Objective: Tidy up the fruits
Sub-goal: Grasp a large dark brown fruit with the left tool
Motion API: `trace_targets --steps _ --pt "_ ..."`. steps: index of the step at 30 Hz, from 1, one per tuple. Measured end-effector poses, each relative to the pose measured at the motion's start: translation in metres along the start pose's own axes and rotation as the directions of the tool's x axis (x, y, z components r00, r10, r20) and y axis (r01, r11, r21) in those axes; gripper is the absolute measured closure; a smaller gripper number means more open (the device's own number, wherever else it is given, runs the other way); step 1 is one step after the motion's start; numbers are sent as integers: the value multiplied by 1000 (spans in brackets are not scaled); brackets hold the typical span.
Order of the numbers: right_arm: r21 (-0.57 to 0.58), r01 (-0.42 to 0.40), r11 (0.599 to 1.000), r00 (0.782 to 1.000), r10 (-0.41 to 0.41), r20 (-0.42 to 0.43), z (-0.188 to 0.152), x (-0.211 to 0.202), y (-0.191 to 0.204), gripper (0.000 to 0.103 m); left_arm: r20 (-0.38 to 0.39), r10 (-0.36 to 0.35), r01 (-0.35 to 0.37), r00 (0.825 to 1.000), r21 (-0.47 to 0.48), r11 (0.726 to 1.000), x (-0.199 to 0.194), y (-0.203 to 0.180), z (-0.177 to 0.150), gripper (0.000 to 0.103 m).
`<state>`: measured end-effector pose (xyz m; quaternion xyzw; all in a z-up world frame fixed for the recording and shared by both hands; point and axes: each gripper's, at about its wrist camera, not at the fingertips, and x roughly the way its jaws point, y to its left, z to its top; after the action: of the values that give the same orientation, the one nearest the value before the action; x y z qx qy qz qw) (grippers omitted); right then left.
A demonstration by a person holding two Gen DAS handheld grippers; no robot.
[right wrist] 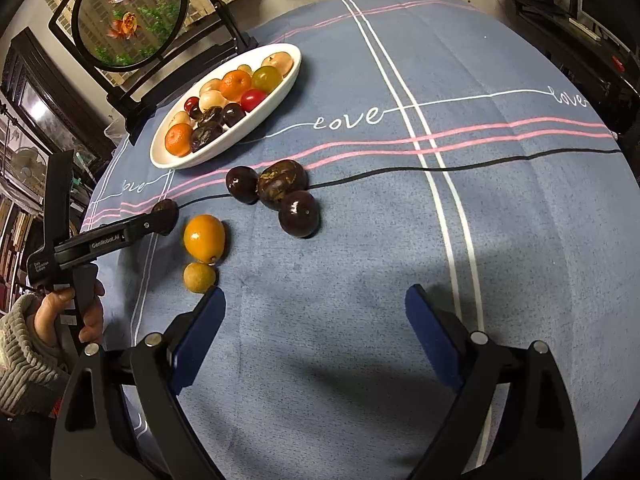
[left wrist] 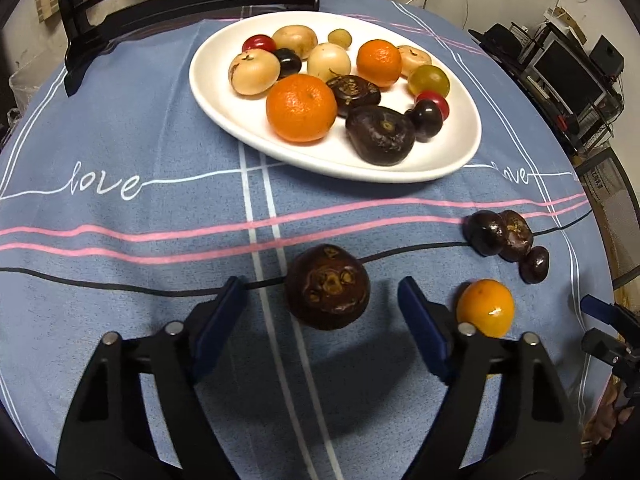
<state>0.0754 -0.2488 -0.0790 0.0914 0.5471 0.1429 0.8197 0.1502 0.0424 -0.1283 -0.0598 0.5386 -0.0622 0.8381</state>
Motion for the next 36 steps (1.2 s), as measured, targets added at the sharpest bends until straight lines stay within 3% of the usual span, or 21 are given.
trace_targets --steps 8,10,17,25,28,30,36 --pt "-11 4 1000 1000 -4 -15 1 4 3 11 21 32 -33 999 27 999 0 1 -1 43" --pt "-15 4 1000 1000 -4 -17 2 5 4 11 28 17 -18 999 33 999 -1 0 -3 61" --pt "-50 1 999 1000 -1 -4 9 8 11 11 46 31 -30 998 -21 999 -24 19 -29 61" --pt "-265 -13 964 999 22 31 44 32 60 11 55 52 -47 997 -94 994 -49 44 -81 61" --pt "-237 -17 971 1000 22 18 59 44 53 12 61 71 -66 996 -88 994 -48 41 -85 60" --pt "-213 -18 977 1000 21 11 66 49 45 23 68 82 -75 994 -87 993 -48 39 -87 60" --pt "-280 -11 960 1000 8 -13 71 62 43 37 75 108 -102 991 -75 992 -48 36 -87 60"
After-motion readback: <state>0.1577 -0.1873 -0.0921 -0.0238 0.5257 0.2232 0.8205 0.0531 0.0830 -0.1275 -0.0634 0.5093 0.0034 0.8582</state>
